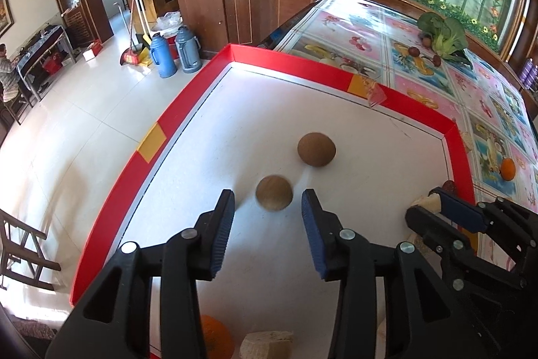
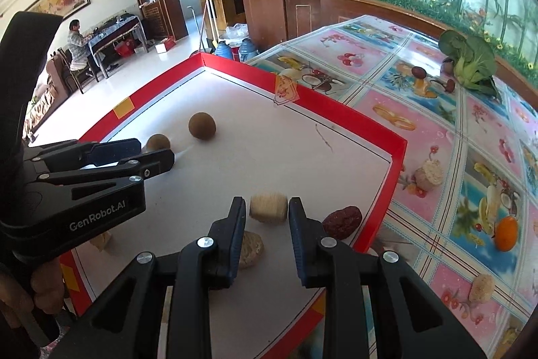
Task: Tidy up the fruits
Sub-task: 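Return both grippers from the tray to the table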
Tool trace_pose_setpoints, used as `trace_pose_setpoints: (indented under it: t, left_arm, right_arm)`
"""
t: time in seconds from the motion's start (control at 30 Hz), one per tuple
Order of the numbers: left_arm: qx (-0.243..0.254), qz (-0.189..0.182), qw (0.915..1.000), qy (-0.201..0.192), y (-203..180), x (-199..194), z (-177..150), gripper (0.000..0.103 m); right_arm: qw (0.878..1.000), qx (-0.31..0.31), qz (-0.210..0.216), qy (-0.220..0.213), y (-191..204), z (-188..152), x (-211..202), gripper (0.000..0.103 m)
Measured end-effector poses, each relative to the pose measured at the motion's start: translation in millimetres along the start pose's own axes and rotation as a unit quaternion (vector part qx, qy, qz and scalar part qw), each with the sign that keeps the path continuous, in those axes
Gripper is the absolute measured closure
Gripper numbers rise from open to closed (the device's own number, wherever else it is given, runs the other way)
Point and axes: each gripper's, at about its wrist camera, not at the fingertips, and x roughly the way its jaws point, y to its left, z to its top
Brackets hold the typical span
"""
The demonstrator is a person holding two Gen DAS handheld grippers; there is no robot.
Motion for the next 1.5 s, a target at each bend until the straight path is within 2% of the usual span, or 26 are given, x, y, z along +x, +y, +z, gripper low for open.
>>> trace_pose_setpoints:
  t: [0.37,0.5,0.63,0.83,0.93,1.2,1.3,1.37,1.5]
  left_arm:
    - [0.012,0.014,0.9998,-0.011,-3.8,-0.3,-5.4,0.058]
    - [0.008,0.018,0.9997,-0.012,-0.7,0.1,-5.4,0.050]
    - [0.007,0.021,0.9997,-0.011,-0.9,0.5,-5.3,0.048]
    - [0.007,0.029,0.9995,-0.007,-2.5,-0.2,-4.8,0.044]
    - [0.015,0.029,0.9994,-0.011,-9.9,-5.8,-5.2,0.044]
    - [0.051,0.019,0.9980,-0.032,-42.9,-29.0,-4.7,0.040]
    - [0.069,0.014,0.9968,-0.038,-58.9,-36.9,-5.7,0.040]
    - [0.078,0.010,0.9961,-0.040,-68.7,-41.0,-6.4,0.040]
    - [0.104,-0.006,0.9935,-0.045,-93.9,-48.8,-8.9,0.040]
  right_arm:
    - [1.000,-0.005,-0.009,0.002,1.1,0.8,-0.1,0.074]
    - [1.000,-0.006,-0.014,0.002,1.6,0.0,-1.0,0.071]
    - [1.000,-0.005,-0.016,0.001,1.1,0.1,-1.7,0.070]
    - [1.000,0.002,-0.019,-0.015,-8.1,2.7,-14.8,0.069]
    - [0.999,0.016,-0.020,-0.028,-17.9,5.3,-24.9,0.066]
    - [0.995,0.071,-0.041,-0.057,-66.8,10.6,-54.5,0.064]
    - [0.992,0.091,-0.060,-0.062,-93.3,9.7,-64.2,0.064]
    - [0.989,0.112,-0.073,-0.060,-117.7,7.7,-70.9,0.059]
    - [0.981,0.168,-0.082,-0.055,-162.7,0.3,-81.7,0.059]
